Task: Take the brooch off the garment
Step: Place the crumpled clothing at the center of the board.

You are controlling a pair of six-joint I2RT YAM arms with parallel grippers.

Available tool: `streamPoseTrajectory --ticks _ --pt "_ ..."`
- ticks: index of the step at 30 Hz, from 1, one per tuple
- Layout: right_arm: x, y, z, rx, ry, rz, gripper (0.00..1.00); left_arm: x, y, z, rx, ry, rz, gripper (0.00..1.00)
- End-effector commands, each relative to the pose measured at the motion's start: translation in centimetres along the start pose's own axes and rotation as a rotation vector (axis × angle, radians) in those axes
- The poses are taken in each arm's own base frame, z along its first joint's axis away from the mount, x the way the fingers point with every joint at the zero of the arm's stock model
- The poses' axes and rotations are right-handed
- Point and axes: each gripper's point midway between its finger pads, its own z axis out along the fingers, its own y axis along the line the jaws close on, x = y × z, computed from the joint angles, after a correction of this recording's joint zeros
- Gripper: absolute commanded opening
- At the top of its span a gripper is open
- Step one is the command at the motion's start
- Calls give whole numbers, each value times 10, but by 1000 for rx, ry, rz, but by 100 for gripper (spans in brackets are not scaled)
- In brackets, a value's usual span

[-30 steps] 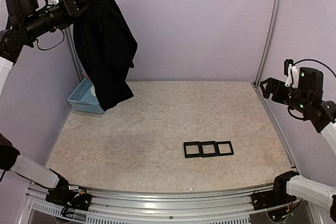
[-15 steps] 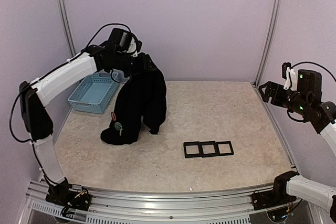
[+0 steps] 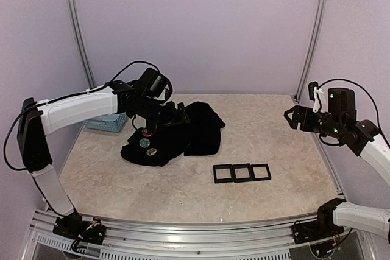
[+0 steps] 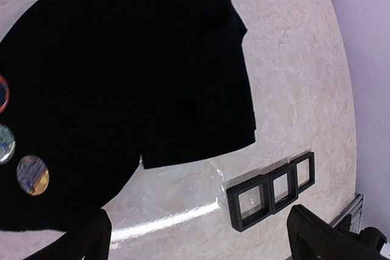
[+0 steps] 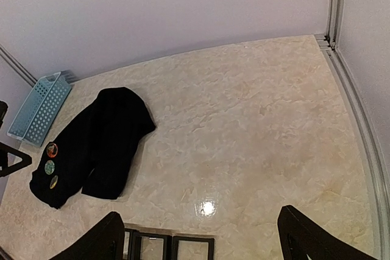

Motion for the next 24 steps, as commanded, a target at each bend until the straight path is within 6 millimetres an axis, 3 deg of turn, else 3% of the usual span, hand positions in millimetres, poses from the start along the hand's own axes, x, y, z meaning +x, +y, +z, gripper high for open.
streamPoseTrajectory --ticks 1,3,4,6,9,14,18,24 --pt "17 39 32 -99 41 -59 89 22 50 -59 -109 -79 -219 99" --pt "27 60 48 -115 65 -109 89 46 83 -69 -172 -70 -328 99" --pt "32 72 57 -126 84 -128 89 67 107 -67 -209 -40 -388 99" --pt "42 98 73 -175 122 -143 87 83 134 -80 -206 -61 -506 99" --pt "54 136 95 -242 164 -176 86 90 169 -99 -157 -155 -659 99" --pt "85 160 135 -270 279 -161 82 93 203 -107 -31 -217 -760 99" --pt "100 172 159 -292 340 -149 80 75 211 -106 -18 -237 -727 99" --pt "113 185 191 -292 414 -133 78 53 215 -74 -19 -138 -710 99"
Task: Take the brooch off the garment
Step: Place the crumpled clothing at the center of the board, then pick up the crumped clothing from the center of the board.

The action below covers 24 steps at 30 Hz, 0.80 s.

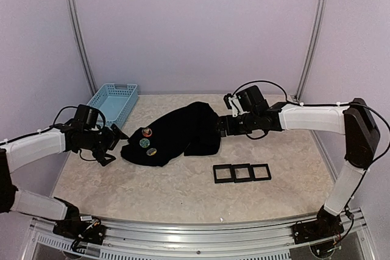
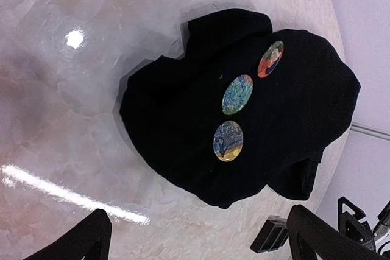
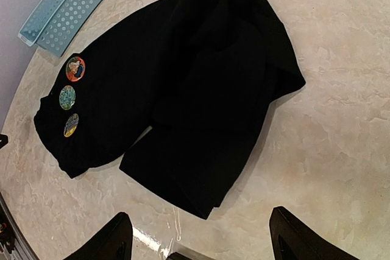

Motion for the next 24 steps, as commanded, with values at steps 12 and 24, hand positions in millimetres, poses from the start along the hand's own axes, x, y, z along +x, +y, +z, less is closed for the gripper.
streamPoseTrajectory --ticks 12,24 --pt "20 5 65 -21 169 98 71 6 -1 48 -41 137 9 96" --pt "43 -22 76 96 208 170 65 13 9 64 -75 169 -23 79"
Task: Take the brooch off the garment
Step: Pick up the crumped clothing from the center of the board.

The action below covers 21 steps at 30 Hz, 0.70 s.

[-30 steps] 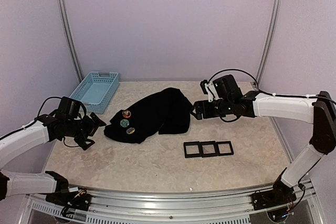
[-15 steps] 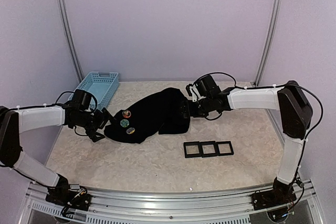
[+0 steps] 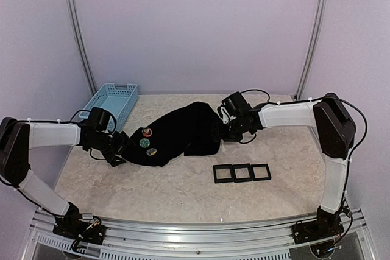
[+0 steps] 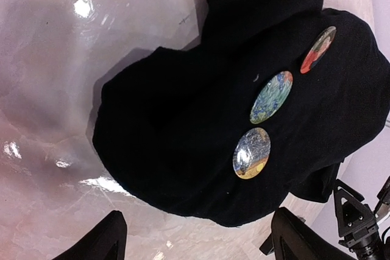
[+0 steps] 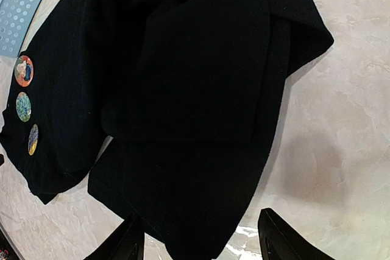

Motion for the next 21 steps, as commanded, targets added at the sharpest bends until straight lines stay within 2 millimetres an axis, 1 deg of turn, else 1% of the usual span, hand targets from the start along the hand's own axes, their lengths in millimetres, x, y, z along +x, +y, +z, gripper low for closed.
streamPoseTrajectory --ticks 1,6,9,12,13,17,19,21 --pt "13 -9 12 21 41 34 64 3 6 7 -13 15 -16 79" --pt "11 -4 16 -5 40 23 62 4 7 15 -23 34 -24 75" --pt "12 -2 20 -17 48 23 58 4 4 21 -21 42 -20 69" --pt "14 0 24 -33 57 32 55 2 -1 24 -22 44 -14 67" --pt "14 1 25 -35 59 35 54 2 1 27 -29 49 -18 66" --pt "15 2 28 -43 62 33 50 1 2 34 -42 56 -22 58" --pt "15 2 30 -47 63 30 43 0 2 35 -49 53 -20 52" --pt "12 1 29 -43 53 33 30 -1 5 38 -58 51 -22 45"
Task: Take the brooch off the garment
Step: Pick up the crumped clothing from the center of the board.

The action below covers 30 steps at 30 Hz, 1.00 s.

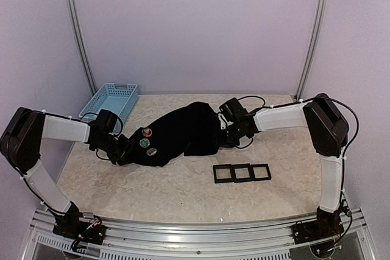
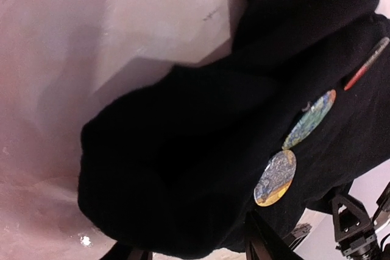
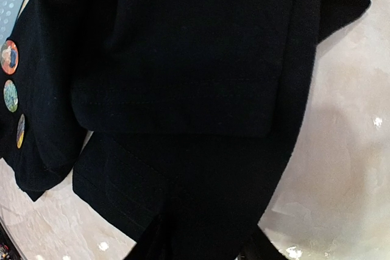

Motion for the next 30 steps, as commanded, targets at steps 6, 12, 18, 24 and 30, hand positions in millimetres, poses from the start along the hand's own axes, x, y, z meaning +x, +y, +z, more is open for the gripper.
streamPoseTrajectory --ticks 6,12,18,24,30 --pt "-55 2 -34 30 -164 -21 0 -14 5 7 -59 -69 20 8" --pt "-140 -13 -157 154 -464 -56 0 -55 -40 -52 -37 -293 94 0" --pt "-195 -37 -310 291 -745 -83 0 -90 -109 -177 141 -526 185 0" --pt "-204 -37 -448 443 -1020 -146 0 -89 -158 -318 407 -734 312 0" --pt "-193 -35 -510 501 -1148 -142 0 -56 -188 -388 578 -754 458 0"
